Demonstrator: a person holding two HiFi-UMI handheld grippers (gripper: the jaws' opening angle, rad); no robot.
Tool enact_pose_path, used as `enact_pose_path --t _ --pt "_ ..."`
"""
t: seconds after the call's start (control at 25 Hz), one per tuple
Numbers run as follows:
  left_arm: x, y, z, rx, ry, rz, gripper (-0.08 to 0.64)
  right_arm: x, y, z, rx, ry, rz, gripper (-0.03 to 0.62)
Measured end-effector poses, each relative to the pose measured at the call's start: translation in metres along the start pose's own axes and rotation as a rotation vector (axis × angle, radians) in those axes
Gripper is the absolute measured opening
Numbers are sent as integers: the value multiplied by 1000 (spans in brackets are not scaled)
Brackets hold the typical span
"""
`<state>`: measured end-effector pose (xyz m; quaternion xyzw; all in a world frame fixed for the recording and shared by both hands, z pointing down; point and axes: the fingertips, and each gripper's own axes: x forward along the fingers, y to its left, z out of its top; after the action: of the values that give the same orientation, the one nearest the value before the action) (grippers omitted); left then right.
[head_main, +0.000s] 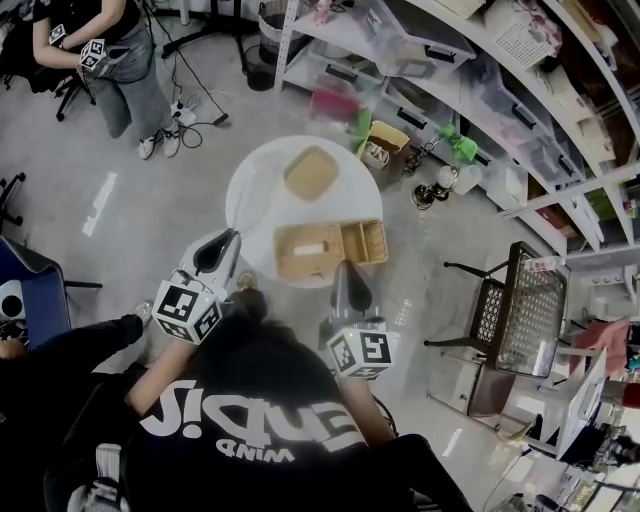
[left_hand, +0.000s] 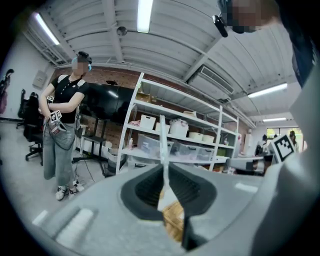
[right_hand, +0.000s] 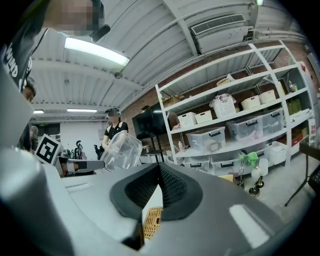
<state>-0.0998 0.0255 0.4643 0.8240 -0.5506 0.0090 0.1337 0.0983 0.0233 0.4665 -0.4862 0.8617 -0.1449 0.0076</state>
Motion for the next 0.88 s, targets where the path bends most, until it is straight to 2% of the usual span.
enact_pose_path --t 0.36,0.88 --pt "4 -1 2 -11 -2 3 32 4 -2 3 5 9 6 -6" --pt "-5 17 11 -20 -4 25 32 23 20 5 4 19 48 -6"
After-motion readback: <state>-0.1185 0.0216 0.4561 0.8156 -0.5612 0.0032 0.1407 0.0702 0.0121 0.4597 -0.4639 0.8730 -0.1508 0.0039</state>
